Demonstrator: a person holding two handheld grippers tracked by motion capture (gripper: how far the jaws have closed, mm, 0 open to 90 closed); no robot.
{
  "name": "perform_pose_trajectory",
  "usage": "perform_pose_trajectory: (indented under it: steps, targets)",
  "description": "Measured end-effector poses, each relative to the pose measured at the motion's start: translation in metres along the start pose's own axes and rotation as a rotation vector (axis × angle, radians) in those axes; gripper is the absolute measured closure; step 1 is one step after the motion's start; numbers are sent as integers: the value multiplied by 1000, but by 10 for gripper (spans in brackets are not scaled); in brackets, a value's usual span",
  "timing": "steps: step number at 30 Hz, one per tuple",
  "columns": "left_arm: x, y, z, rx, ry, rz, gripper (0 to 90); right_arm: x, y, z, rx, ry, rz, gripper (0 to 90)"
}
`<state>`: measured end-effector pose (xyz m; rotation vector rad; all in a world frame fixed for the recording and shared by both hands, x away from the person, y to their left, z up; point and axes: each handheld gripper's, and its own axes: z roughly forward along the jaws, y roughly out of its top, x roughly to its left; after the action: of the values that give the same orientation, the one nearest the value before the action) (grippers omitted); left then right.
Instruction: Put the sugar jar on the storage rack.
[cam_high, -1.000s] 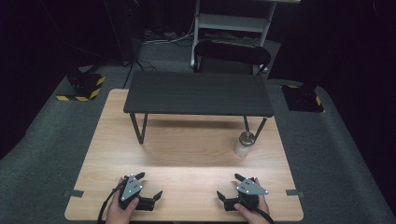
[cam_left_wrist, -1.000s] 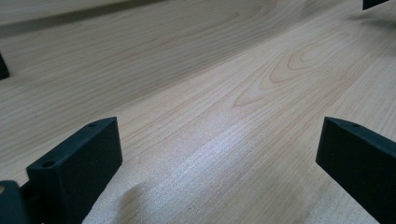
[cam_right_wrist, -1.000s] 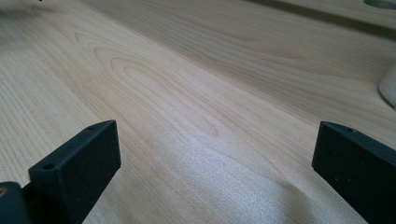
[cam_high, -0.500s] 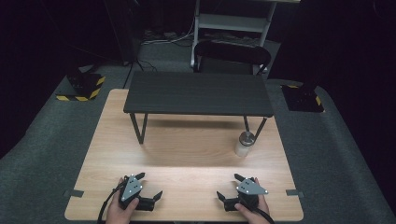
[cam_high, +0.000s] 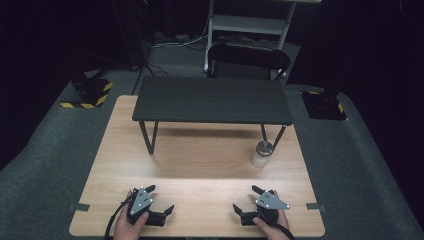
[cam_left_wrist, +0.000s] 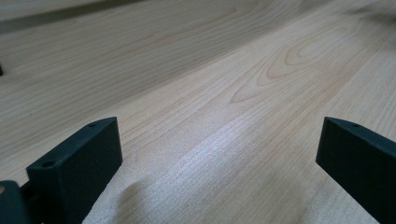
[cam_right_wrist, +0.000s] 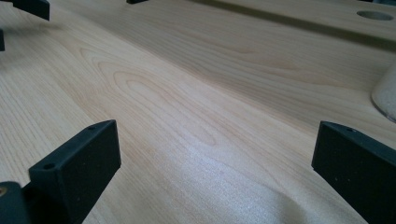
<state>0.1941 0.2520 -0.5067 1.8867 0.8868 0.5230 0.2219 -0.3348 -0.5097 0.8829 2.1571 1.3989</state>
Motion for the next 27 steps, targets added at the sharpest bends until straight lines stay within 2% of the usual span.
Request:
perform_pose_trajectory:
  steps: [4, 8, 14, 15, 18, 24, 25, 27]
  targets:
    - [1, 0, 0, 0, -4, -1, 5, -2, 0, -2, -24, 6, 13, 0]
    - [1, 0, 0, 0, -4, -1, 5, -4, -1, -7, -75, 7, 38, 0]
    - [1, 0, 0, 0, -3, -2, 4, -5, 1, -18, -129, -19, 42, 0]
    - [1, 0, 0, 0, -3, -2, 5, -6, 0, -23, -153, -34, 52, 0]
    - [1, 0, 0, 1, -3, -2, 5, -9, -2, -31, -182, -61, 70, 0]
    - [1, 0, 0, 0, -2, -1, 4, -13, -9, -41, -209, -137, 97, 0]
    - [1, 0, 0, 0, -2, -1, 5, -13, -9, -41, -209, -137, 97, 0]
    - [0, 0, 0, 1, -2, -2, 5, -13, -11, -41, -214, -193, 90, 0]
